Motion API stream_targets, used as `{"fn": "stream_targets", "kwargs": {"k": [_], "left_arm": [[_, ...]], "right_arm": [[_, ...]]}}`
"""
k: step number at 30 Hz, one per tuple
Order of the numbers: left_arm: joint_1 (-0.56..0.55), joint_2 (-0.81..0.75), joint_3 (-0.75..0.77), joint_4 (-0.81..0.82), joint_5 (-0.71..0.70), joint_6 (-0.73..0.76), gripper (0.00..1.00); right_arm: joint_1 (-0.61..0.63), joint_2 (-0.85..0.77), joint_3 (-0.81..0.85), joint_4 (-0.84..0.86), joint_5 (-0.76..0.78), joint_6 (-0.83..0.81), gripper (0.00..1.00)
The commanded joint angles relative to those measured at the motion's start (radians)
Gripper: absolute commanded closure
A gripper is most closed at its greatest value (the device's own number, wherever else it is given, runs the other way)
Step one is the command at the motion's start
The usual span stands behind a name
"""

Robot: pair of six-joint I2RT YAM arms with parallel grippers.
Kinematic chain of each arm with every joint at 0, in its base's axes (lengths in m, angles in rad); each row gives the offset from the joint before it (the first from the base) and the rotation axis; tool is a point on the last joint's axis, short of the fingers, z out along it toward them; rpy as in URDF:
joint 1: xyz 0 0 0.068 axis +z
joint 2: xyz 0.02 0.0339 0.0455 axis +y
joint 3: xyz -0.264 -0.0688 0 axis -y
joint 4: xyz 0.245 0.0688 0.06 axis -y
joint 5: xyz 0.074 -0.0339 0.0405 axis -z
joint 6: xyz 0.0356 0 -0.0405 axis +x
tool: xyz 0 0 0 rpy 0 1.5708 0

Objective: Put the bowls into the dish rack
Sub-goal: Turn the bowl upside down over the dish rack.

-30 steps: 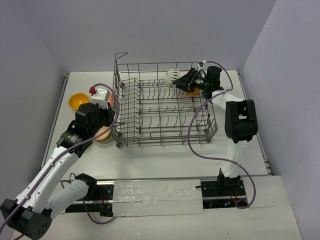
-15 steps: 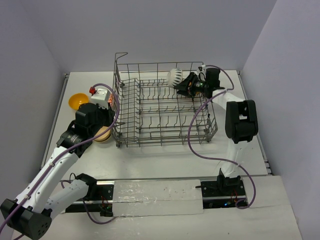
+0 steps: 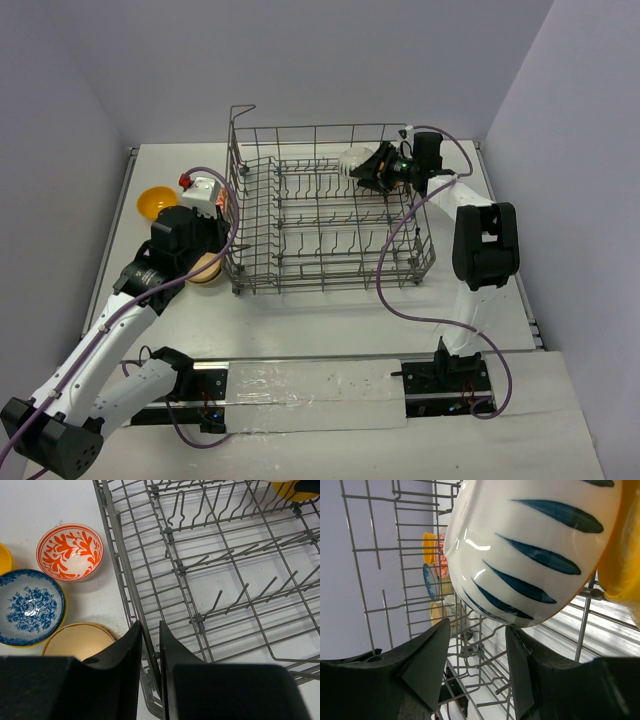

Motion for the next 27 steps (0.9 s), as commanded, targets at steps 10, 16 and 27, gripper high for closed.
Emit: {"fn": "stream_targets", "kwargs": {"k": [10, 16, 27], "left_arm": [[-0.025, -0.009, -0.014, -0.010, 0.085, 0.022, 1.00], [-0.025, -0.008, -0.014, -0.011, 0.088, 0.024, 1.00], [-0.025, 0.003, -0.005, -0.013, 0.030, 0.007, 0.87]], "right_arm": [[-0.008, -0.092, 0.058, -0.059, 0.030, -0.068, 0.44], [-0.013, -0.135, 0.070, -0.132, 0.051, -0.125, 0.44], [0.051, -0.291, 0.152, -0.344, 0.234, -0.431, 0.44]]}}
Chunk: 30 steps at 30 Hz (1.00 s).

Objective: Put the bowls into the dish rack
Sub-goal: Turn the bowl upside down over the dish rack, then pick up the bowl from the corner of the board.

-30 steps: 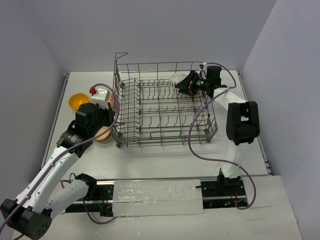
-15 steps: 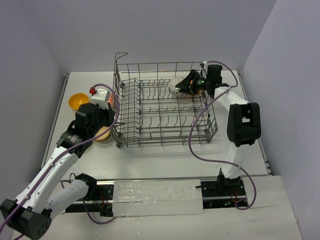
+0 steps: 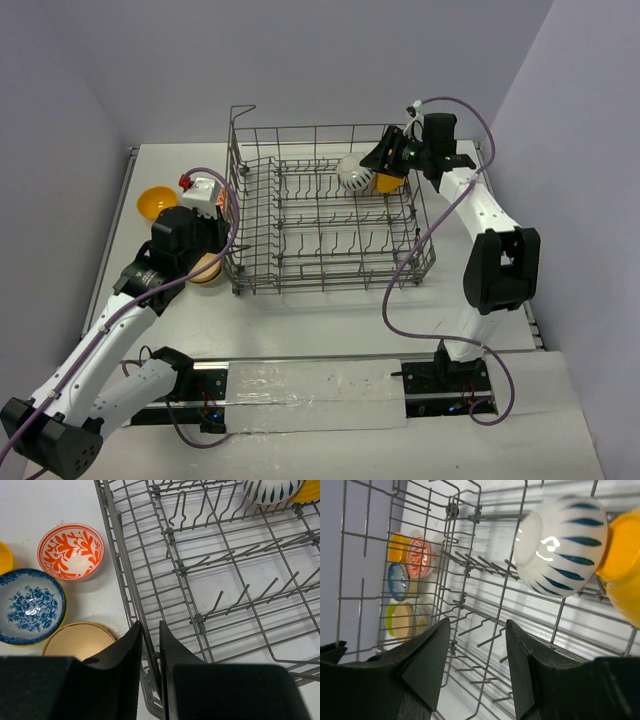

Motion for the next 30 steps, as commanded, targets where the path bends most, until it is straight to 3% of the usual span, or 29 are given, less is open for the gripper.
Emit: {"fn": "stream_targets", "kwargs": {"k": [1, 5, 10, 24, 28, 30], "left_arm": [[-0.021, 0.006, 0.002, -0.014, 0.026, 0.006, 0.83], [-0.021, 0.009, 0.016, -0.017, -0.032, -0.003, 0.58], [-0.021, -0.004, 0.062, -0.027, -0.066, -0.014, 0.42], [-0.021, -0.086, 0.273, -0.120, -0.150, -0.036, 0.30], [-0.021, -0.106, 0.321, -0.126, -0.205, -0.057, 0.28], [-0.021, -0.107, 0.347, -0.134, -0.297, -0.068, 0.28]], "right_arm": [[0.055, -0.142, 0.084, -0.082, 0.136, -0.179, 0.44], [0.106, -0.209, 0.098, -0.133, 0.221, -0.236, 0.43], [0.176, -0.269, 0.093, -0.162, 0.268, -0.247, 0.42], [0.397, -0.449, -0.071, -0.165, 0.385, -0.271, 0.41], [0.495, -0.518, -0.156, -0.133, 0.478, -0.316, 0.41], [0.546, -0.571, -0.189, -0.121, 0.489, -0.342, 0.41]]}}
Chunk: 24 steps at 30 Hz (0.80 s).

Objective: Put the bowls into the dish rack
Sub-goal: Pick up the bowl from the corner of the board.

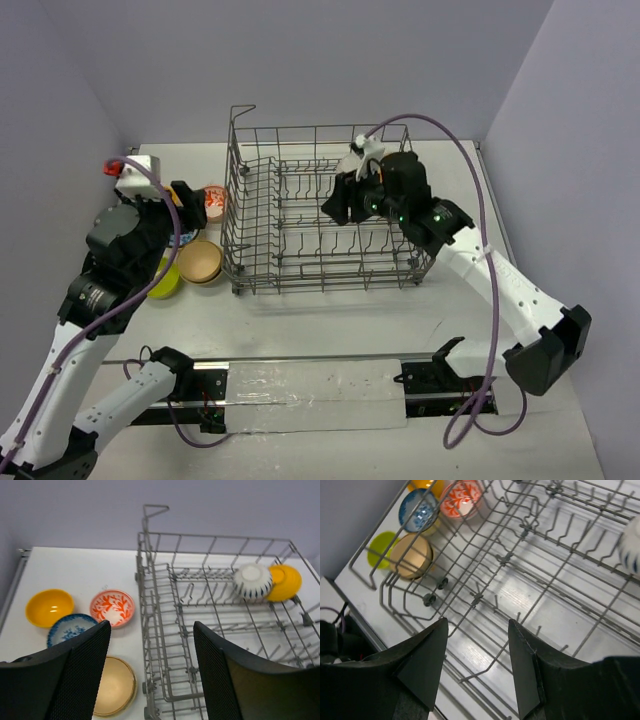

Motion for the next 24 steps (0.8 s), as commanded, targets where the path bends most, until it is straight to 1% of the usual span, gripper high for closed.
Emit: {"fn": "stream_targets", "kwargs": {"k": [1, 2, 5, 6, 7, 9, 10, 13, 14, 15, 16, 17, 19, 20, 21, 22, 23, 24], "left_arm": [[-0.003, -0.004, 0.066, -0.035, -0.159, -0.039, 0.28], [-0.003, -0.004, 0.087, -0.047, -0.278, -0.050, 0.27], [0.002, -0.010, 0.113, -0.067, -0.420, -0.079, 0.22], [0.002, -0.009, 0.120, -0.072, -0.440, -0.093, 0.21], [0.003, -0.006, 0.123, -0.078, -0.453, -0.098, 0.20], [0.011, 0.008, 0.127, -0.086, -0.465, -0.119, 0.20], [0.017, 0.034, 0.127, -0.090, -0.467, -0.128, 0.20], [0.066, 0.080, 0.108, -0.090, -0.413, -0.160, 0.20], [0.121, 0.098, 0.095, -0.075, -0.381, -0.171, 0.20], [0.157, 0.106, 0.083, -0.060, -0.296, -0.176, 0.20], [0.190, 0.117, 0.063, -0.050, -0.251, -0.183, 0.20], [0.257, 0.129, 0.054, -0.029, -0.211, -0.197, 0.20], [0.315, 0.166, 0.034, -0.012, -0.107, -0.211, 0.20], [0.368, 0.187, 0.028, 0.009, -0.074, -0.220, 0.20], [0.396, 0.198, 0.023, 0.019, -0.042, -0.225, 0.20], [0.446, 0.223, 0.017, 0.029, 0.013, -0.234, 0.20], [0.462, 0.235, 0.017, 0.029, 0.035, -0.240, 0.20], [0.500, 0.247, 0.018, 0.028, 0.052, -0.248, 0.20]], "right_arm": [[0.115, -0.100, -0.062, 0.057, 0.081, -0.070, 0.41], [0.143, -0.115, -0.074, 0.057, 0.092, -0.076, 0.41], [0.261, -0.183, -0.113, 0.044, 0.132, -0.110, 0.41], [0.295, -0.197, -0.137, 0.049, 0.140, -0.119, 0.41], [0.360, -0.210, -0.150, 0.052, 0.150, -0.132, 0.41], [0.421, -0.236, -0.165, 0.049, 0.190, -0.142, 0.41], [0.476, -0.240, -0.174, 0.040, 0.204, -0.150, 0.41], [0.552, -0.250, -0.190, 0.018, 0.278, -0.150, 0.41], [0.565, -0.252, -0.206, 0.017, 0.299, -0.152, 0.41], [0.576, -0.252, -0.214, 0.017, 0.310, -0.152, 0.41], [0.591, -0.252, -0.222, 0.020, 0.318, -0.152, 0.41], [0.597, -0.252, -0.232, 0.024, 0.322, -0.152, 0.41], [0.609, -0.249, -0.252, 0.037, 0.324, -0.150, 0.41], [0.622, -0.247, -0.260, 0.040, 0.321, -0.150, 0.41], [0.626, -0.246, -0.265, 0.041, 0.321, -0.149, 0.41], [0.634, -0.243, -0.272, 0.044, 0.324, -0.150, 0.41], [0.637, -0.243, -0.277, 0.044, 0.328, -0.150, 0.41], [0.639, -0.241, -0.280, 0.047, 0.342, -0.147, 0.41]]}}
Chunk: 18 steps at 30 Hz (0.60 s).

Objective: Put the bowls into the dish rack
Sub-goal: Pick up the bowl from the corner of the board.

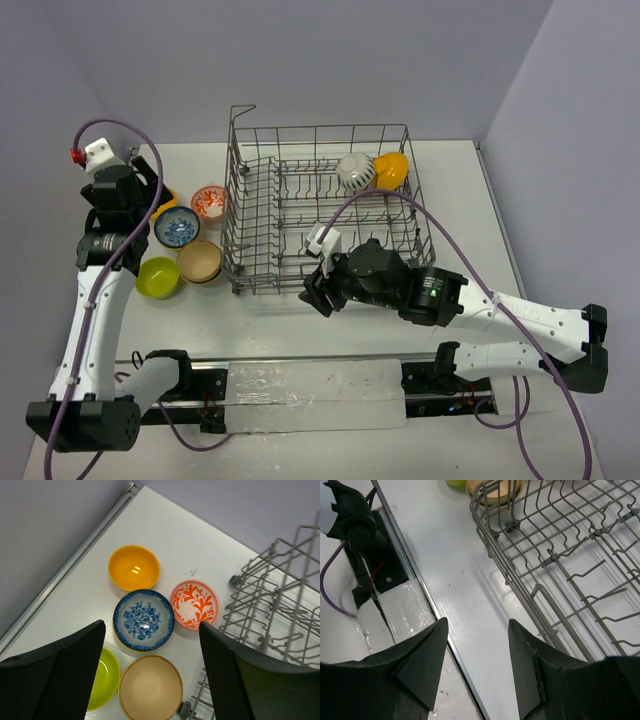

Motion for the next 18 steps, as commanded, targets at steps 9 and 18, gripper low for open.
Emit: {"fn": "stream_targets", "kwargs": {"k": [9, 18], "left_arm": [[0.275, 0.196, 0.068, 0.084, 0.300, -0.094, 0.23], [0.347, 0.460, 0.178, 0.120, 0.289, -0.158, 0.25]], "right_arm": [[0.026, -0.003, -0.089, 0.115, 0.025, 0.013, 0.41], [0.032, 0.000, -0.141, 0.153, -0.005, 0.039, 0.40]]}}
